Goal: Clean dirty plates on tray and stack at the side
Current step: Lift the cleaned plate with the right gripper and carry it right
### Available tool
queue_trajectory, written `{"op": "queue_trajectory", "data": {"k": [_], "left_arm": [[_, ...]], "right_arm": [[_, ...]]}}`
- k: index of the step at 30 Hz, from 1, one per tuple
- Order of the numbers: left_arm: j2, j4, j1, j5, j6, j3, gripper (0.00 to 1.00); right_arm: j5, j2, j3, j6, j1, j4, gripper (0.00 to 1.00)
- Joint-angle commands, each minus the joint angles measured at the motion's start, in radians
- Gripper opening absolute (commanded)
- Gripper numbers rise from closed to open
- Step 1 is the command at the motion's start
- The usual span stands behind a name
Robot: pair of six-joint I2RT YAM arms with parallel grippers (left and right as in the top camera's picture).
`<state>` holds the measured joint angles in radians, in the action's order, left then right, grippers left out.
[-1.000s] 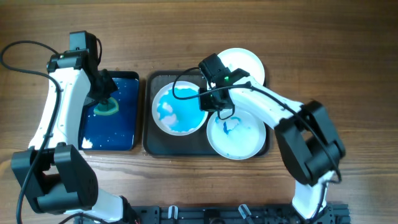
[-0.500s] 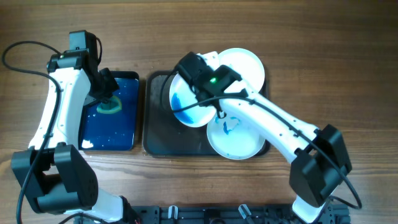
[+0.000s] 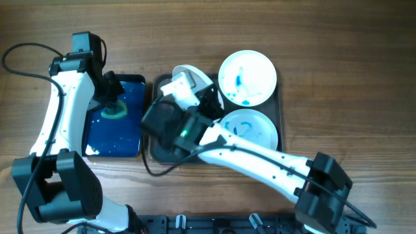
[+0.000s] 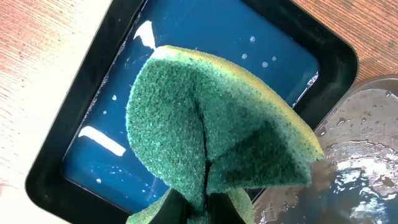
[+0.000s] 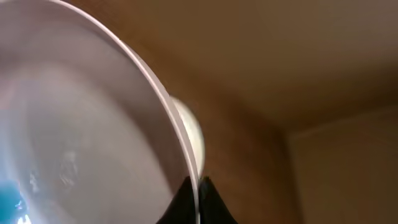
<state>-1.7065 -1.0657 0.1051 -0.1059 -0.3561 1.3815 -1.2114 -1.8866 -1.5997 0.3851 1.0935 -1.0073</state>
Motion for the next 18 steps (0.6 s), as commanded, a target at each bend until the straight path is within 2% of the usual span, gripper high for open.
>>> {"op": "queue_trajectory", "data": {"k": [1,7,9,12,18], "left_arm": [[0.024,0.005,0.003,0.013,0.012,0.011,0.04],[0.024,0.005,0.003,0.013,0.012,0.011,0.04],[0.024,0.005,0.003,0.013,0.012,0.011,0.04],[0.024,0.002,0.003,0.013,0.012,0.011,0.04],[0.024,0.003,0.002,0.099,0.013,0.011,0.04]], "right_arm": [[-0.280,0.032,-0.029,-0.019,0.055,0.016,0.04],[-0.305,0.032,-0.029,-0.044,0.082,0.072,0.04],[-0.236,0.032,-0.029,-0.045,0.077,0.072,0.04],[-0.030,0.032,-0.029,-0.045,0.051,0.053,0.04],[0.569,0.050,-0.029,-0.044,-0.130,0.031,0.04]]}}
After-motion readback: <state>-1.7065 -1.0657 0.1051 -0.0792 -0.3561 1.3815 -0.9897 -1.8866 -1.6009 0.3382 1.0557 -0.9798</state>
